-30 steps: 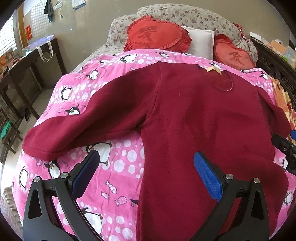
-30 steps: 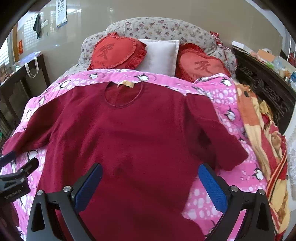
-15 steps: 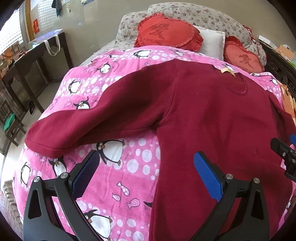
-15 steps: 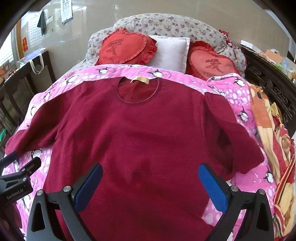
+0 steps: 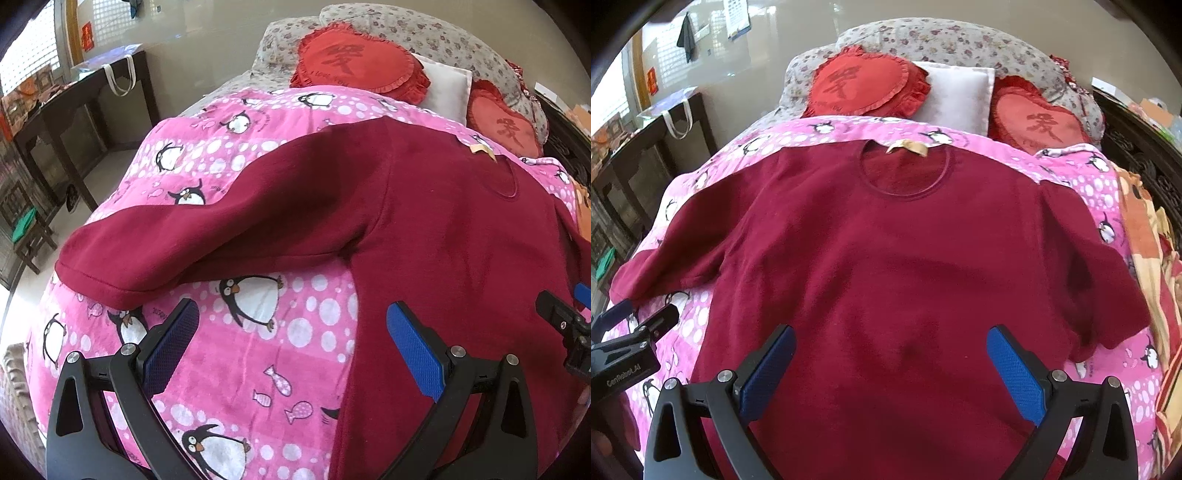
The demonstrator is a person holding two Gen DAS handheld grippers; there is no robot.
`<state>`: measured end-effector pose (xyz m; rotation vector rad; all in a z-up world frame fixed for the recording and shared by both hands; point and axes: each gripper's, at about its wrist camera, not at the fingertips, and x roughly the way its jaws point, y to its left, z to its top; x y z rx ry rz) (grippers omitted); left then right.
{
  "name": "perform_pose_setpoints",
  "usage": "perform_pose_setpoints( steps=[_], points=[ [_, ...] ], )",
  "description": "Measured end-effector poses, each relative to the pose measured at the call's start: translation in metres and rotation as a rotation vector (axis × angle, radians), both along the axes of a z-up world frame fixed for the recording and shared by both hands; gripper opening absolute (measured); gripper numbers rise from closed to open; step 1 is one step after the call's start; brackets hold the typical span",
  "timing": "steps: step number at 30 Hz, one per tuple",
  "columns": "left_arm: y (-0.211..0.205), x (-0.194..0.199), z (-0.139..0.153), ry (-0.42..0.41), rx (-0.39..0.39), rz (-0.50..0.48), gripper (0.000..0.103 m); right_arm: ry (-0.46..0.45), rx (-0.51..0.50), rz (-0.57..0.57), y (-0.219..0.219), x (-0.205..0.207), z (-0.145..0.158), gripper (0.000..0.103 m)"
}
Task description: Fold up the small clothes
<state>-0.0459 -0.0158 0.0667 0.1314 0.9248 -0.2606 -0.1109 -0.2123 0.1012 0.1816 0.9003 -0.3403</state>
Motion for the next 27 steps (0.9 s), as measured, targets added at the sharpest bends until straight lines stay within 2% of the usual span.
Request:
perform_pose_setpoints(
  steps=[15,24,27],
  points=[
    [0.047,0.018,-0.001,0.018,-0.007,0.114,0.102,0.010,0.009,0.048,0.013,0.008,-0.003,0.102],
    [0.108,0.040,-0.003,0.031,0.007,0.239,0.102,0.017,0.014,0.064,0.018,0.012,-0.007,0.102],
    [0.133,0.049,-0.005,0.050,-0.019,0.302,0.102,0.018,0.018,0.067,0.020,0.015,-0.008,0.102]
  ],
)
